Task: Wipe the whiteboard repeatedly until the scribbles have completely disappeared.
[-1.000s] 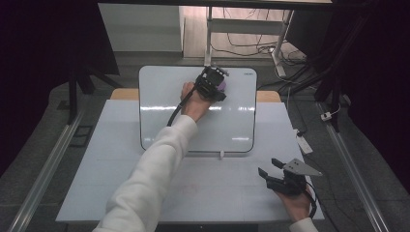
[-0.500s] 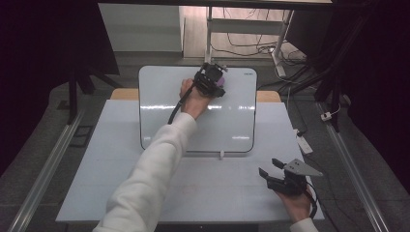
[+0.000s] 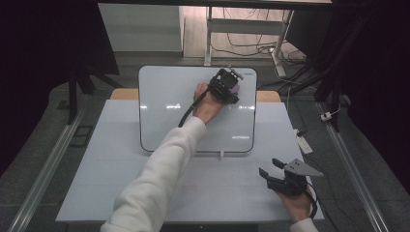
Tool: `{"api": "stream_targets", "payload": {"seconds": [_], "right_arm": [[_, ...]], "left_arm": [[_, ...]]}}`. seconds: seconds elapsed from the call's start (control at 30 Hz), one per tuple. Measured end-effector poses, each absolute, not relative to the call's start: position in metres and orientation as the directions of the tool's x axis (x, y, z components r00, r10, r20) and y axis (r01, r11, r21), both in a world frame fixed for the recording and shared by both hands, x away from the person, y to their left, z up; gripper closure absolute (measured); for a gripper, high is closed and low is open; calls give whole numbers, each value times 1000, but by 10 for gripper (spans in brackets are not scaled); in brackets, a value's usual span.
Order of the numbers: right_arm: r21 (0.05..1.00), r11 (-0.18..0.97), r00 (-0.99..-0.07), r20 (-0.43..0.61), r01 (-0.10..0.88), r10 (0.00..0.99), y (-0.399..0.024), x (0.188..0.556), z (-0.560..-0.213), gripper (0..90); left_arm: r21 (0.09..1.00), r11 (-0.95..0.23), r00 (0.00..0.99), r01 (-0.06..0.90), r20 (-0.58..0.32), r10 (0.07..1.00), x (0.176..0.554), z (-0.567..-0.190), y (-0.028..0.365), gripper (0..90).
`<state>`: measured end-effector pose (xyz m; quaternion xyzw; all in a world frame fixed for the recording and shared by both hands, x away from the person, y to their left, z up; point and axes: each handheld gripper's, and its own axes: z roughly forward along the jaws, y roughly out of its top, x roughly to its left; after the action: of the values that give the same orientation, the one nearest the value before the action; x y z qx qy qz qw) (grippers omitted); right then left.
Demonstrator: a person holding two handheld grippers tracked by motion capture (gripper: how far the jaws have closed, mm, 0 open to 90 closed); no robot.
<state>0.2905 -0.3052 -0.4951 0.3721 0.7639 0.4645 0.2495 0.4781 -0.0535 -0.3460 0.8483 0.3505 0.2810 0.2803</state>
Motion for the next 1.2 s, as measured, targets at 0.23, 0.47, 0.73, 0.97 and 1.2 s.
{"api": "stream_targets", "payload": {"seconds": [0.23, 0.47, 0.73, 0.97, 1.2], "right_arm": [[895, 292, -598, -36, 338, 801, -306, 291, -495, 333], [895, 292, -598, -36, 337, 800, -306, 291, -496, 333], [894, 297, -602, -40, 335, 798, -304, 292, -495, 333], [899, 287, -598, -35, 332, 801, -306, 291, -494, 333], [899, 288, -601, -34, 331, 799, -305, 292, -494, 333]], "left_arm": [[674, -582, 563, 454, 289, 774, 482, -340, -43, 412], [676, -527, 459, 515, 302, 836, 491, -324, 2, 412], [662, -539, 447, 521, 327, 833, 492, -324, 14, 412], [631, -614, 541, 475, 341, 768, 487, -333, -32, 413], [616, -658, 629, 433, 317, 710, 485, -338, -42, 413]]}}
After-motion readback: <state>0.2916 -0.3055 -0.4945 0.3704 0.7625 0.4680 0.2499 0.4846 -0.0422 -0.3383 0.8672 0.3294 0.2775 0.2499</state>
